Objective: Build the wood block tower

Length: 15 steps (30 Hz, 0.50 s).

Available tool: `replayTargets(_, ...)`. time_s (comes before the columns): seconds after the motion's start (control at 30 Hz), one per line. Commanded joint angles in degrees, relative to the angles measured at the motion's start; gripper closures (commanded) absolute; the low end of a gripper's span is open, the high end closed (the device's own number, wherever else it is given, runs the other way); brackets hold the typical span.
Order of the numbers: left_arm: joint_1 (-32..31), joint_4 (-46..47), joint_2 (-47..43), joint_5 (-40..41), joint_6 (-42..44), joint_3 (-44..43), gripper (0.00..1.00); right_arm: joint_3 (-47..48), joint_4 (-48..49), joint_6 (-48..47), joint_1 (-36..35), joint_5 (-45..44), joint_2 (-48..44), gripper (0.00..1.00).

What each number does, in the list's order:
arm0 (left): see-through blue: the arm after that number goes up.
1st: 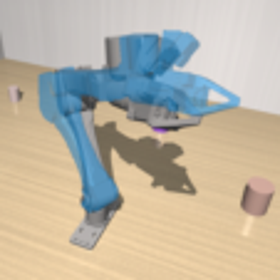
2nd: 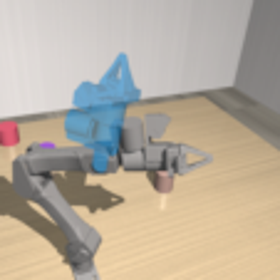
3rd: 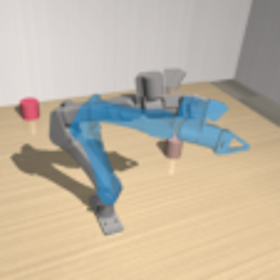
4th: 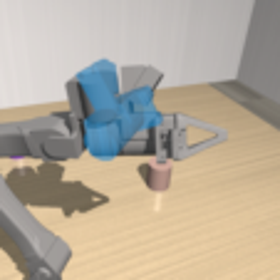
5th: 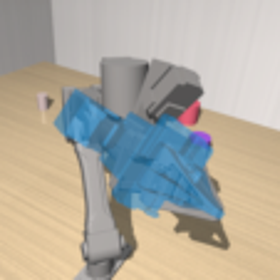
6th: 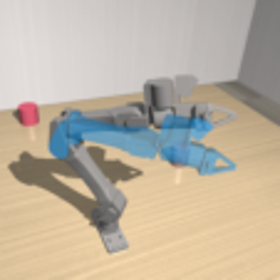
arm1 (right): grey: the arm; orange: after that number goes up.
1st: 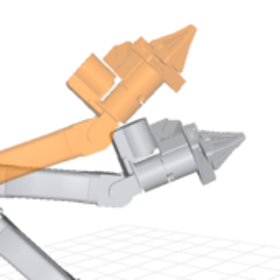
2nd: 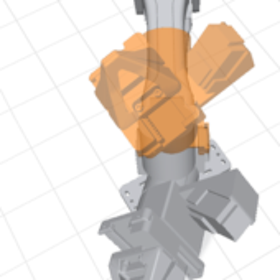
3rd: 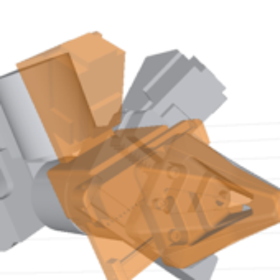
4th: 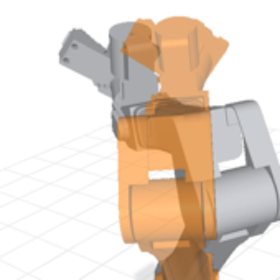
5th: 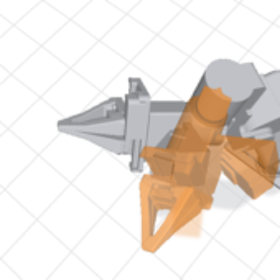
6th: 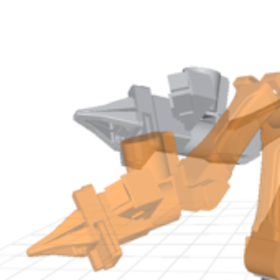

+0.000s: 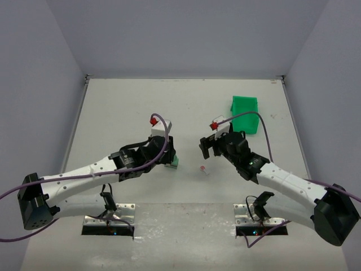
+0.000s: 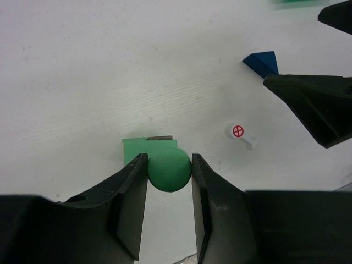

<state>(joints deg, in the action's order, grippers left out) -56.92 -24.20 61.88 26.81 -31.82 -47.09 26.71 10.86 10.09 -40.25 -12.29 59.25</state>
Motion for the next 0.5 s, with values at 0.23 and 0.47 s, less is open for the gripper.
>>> replayTargets(0.23,-1.88,-2.78,4.16,10.79,-1.68,-4.49,1.0,-1.48,1.63,0.65,0.77,-3.8,-1.61,0.01)
replayTargets(0.47,-1.88,-2.78,6.62,11.02,-1.86,-4.89,1.0,-1.56,1.64,0.38,0.89,-4.18,-1.14,0.01)
